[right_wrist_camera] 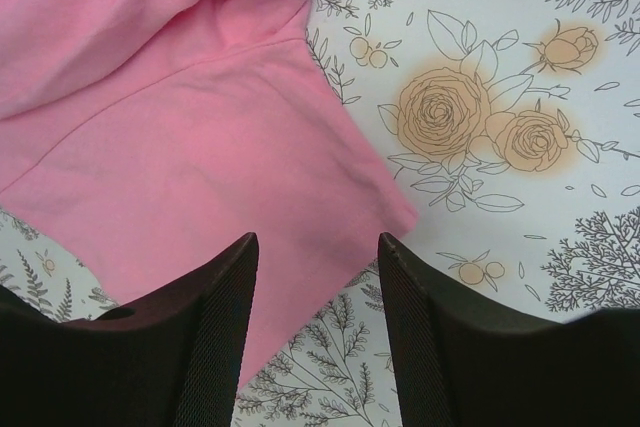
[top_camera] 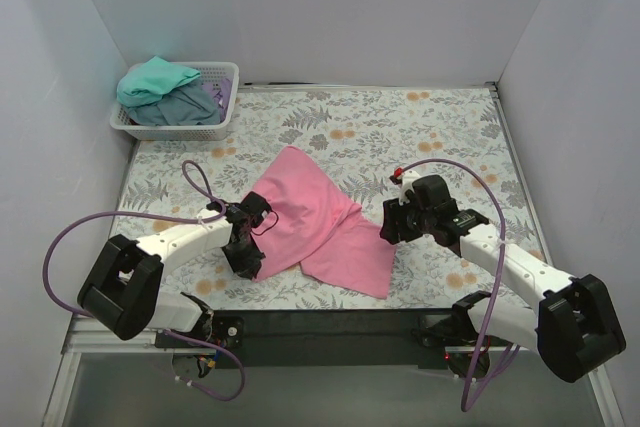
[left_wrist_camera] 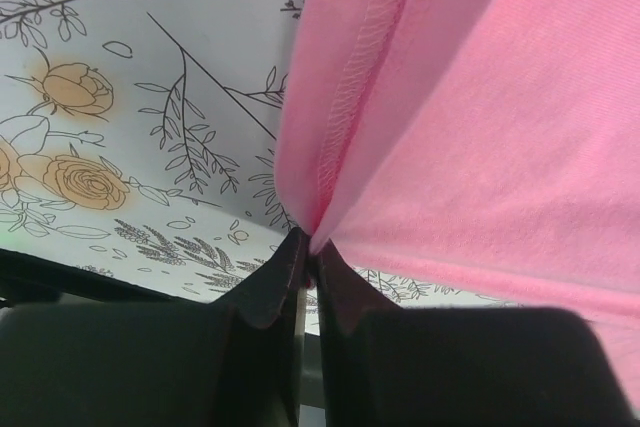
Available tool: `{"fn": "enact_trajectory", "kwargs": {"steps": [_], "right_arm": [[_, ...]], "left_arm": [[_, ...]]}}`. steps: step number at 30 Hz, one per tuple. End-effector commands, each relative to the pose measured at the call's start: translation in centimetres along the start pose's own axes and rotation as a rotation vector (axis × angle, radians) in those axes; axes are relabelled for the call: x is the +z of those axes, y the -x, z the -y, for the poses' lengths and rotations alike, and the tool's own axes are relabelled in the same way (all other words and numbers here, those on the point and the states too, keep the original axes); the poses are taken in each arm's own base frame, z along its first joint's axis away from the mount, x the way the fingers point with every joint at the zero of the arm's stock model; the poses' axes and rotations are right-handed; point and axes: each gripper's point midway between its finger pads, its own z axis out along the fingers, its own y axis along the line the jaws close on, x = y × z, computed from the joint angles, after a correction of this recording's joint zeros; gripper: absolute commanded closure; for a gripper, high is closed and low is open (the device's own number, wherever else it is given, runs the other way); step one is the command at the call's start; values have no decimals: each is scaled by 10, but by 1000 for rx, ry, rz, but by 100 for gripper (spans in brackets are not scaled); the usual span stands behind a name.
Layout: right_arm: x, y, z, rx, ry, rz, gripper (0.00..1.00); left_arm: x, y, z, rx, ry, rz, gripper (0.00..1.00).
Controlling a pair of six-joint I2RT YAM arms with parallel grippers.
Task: Fold and stack the t-shirts
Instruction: Flatten the tshirt out
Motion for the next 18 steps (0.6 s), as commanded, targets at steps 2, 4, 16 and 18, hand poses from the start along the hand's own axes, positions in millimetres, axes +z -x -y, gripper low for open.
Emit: {"fn": "enact_trajectory", "kwargs": {"steps": [2, 4, 16, 18], "right_arm": [[-1, 6, 3, -29, -22, 17, 41], [-1, 7, 5, -35, -36, 9, 41], [16, -8, 12, -67, -92, -142, 41], [19, -13, 11, -67, -91, -168, 41]], "left_arm": [[6, -1, -15, 9, 62, 14, 100], [-2, 7, -12, 15, 53, 51, 100], [-35, 51, 10, 51, -23, 186, 100], [-36, 51, 11, 49, -38, 186, 100]]}}
